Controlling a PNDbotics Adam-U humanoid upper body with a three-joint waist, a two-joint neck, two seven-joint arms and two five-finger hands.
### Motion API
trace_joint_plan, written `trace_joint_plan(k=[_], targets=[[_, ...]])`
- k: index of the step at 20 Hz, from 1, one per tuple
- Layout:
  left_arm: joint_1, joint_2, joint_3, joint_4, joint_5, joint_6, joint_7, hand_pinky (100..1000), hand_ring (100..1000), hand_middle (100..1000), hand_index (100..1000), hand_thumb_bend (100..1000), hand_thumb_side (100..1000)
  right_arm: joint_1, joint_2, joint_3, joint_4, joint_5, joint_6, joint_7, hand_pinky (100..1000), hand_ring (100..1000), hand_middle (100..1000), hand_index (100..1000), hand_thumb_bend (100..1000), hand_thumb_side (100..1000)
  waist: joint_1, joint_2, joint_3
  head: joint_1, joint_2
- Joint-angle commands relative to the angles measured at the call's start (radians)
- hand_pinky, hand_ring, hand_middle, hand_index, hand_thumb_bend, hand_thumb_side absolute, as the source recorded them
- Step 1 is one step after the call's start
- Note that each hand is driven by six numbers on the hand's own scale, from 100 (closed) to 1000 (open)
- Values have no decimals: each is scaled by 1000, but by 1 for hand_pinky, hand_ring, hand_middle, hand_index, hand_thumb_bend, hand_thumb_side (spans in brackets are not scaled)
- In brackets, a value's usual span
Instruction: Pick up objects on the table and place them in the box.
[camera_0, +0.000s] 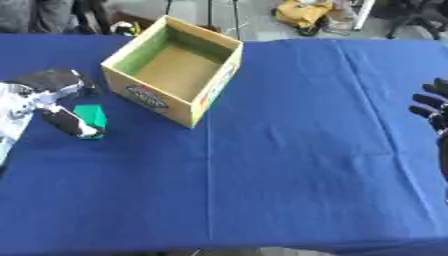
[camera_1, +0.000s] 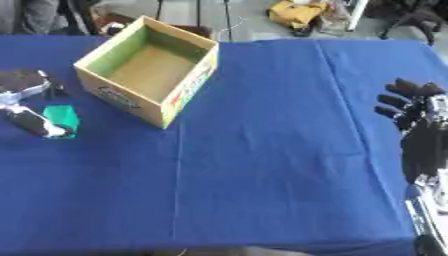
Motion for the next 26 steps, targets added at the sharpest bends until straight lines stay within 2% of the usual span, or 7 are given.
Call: trace_joint_plan(k=[1,10,11,14,16,21,26], targets=[[-25,18,11,5,0,-7,-8,704,639,609,767,701,299,-12,-20,-4,-6,7,-1,2,742,754,743,817,100,1000,2,-11,-1,2,6],[-32,31,9,25,5,-34,-49,637,547,546,718,598,207,-13,-20,-4,-5,7,0,1,742,753,742,817,100,1000,2,-11,-2,1,6],[-32,33,10,26,6,-36,-55,557,480,497,671,543,168,-14,-20,-4,-4,7,0,1,742,753,742,816,100,1000,3,-12,-2,1,6],[-32,36,13,30,13,-34,-59,407,366,390,567,486,132,-14,-20,-4,-3,7,1,1,742,753,742,817,100,1000,3,-12,-1,-1,6],[-32,38,17,28,21,-30,-50,261,245,252,446,390,100,-14,-21,-5,-2,8,0,1,742,753,742,817,100,1000,3,-13,0,-1,6],[-49,42,29,-3,58,-18,-12,180,177,167,367,348,100,-14,-22,-4,-1,8,0,1,742,753,742,817,100,1000,1,-14,1,-3,6],[-109,37,55,-89,85,-8,23,174,169,159,361,357,108,-13,-23,-4,0,9,0,1,742,753,742,817,100,1000,-2,-17,4,-6,6]])
